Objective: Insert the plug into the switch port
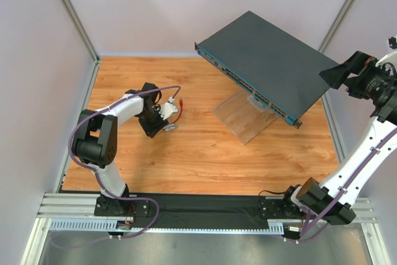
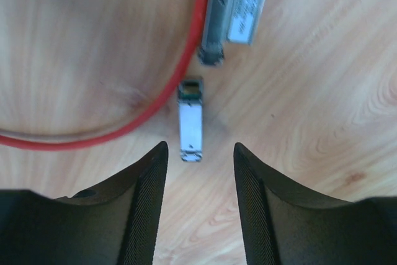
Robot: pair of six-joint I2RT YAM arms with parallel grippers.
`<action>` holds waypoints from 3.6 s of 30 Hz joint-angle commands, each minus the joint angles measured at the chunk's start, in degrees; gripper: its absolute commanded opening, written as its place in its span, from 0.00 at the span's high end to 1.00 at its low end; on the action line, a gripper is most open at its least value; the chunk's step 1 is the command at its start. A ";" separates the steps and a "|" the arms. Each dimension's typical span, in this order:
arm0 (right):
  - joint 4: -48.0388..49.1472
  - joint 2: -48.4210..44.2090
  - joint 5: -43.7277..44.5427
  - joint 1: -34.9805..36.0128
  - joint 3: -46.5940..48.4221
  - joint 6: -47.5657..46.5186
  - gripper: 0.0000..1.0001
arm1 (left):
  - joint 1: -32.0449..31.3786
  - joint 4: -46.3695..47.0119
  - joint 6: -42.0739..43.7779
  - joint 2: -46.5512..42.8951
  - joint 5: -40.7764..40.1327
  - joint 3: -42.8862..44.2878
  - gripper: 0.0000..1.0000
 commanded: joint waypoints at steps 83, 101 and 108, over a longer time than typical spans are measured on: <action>18.75 -0.97 27.77 100.34 -27.73 -77.46 0.57 | -18.04 -18.56 -29.84 -20.44 60.49 18.00 1.00; 15.85 1.31 32.27 99.12 -25.10 -59.82 1.00 | -7.87 -7.50 -36.76 -27.81 51.27 19.76 0.32; 14.09 8.33 19.89 89.72 -14.40 -32.14 1.00 | 0.24 6.66 -34.79 -41.67 41.78 13.36 0.30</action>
